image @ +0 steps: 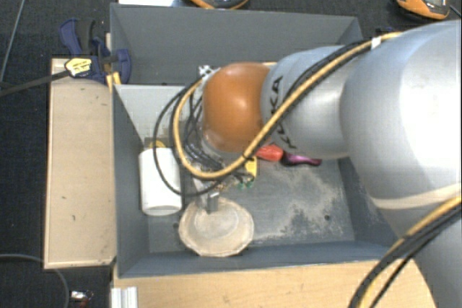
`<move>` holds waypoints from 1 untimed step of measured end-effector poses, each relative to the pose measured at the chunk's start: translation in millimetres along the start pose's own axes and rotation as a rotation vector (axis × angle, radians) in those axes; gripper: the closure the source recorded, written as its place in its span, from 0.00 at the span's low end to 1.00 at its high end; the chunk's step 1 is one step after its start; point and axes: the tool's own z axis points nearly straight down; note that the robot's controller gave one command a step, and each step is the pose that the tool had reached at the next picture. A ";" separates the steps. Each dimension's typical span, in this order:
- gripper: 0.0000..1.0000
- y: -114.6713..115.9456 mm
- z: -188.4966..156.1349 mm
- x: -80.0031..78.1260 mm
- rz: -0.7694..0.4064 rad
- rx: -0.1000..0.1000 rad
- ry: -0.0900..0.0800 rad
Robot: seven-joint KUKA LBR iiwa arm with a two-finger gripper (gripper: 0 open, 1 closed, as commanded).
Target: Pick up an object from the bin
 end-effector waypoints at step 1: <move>1.00 -11.0 -12.4 20.4 -0.047 0.003 0.009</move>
Offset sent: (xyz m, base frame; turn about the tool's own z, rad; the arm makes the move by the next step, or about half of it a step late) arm 0.0000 0.0000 0.0000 0.0000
